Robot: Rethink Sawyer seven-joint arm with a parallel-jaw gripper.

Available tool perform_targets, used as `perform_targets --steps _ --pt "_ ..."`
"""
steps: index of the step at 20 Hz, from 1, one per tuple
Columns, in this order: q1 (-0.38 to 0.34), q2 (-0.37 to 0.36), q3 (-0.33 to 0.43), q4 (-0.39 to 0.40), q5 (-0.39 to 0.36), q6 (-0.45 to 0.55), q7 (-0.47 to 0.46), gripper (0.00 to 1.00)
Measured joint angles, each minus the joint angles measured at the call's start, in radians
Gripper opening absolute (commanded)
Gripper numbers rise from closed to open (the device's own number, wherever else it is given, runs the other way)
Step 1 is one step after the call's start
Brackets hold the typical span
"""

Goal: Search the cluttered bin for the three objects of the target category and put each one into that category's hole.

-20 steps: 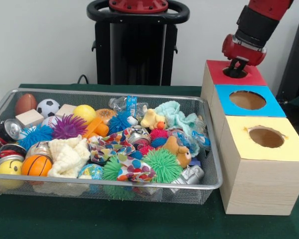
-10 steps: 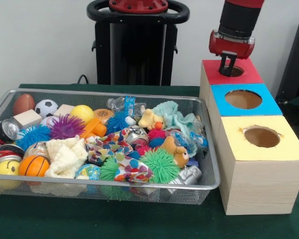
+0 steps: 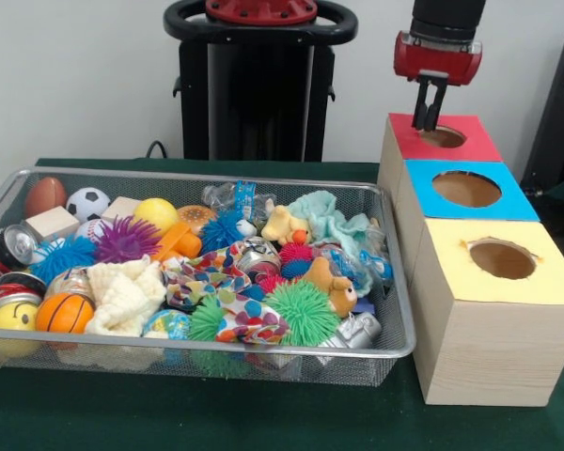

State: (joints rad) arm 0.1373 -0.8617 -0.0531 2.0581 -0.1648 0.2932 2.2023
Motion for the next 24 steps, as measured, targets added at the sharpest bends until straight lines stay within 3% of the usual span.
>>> perform_targets --steps 6,13,24 --pt "-0.008 -0.06 0.0 0.005 -0.005 0.005 0.0 0.0" --pt "-0.018 -0.067 0.017 0.005 -0.005 0.005 0.0 0.0" --pt "-0.179 -0.013 0.164 0.04 -0.015 -0.011 0.0 0.0"
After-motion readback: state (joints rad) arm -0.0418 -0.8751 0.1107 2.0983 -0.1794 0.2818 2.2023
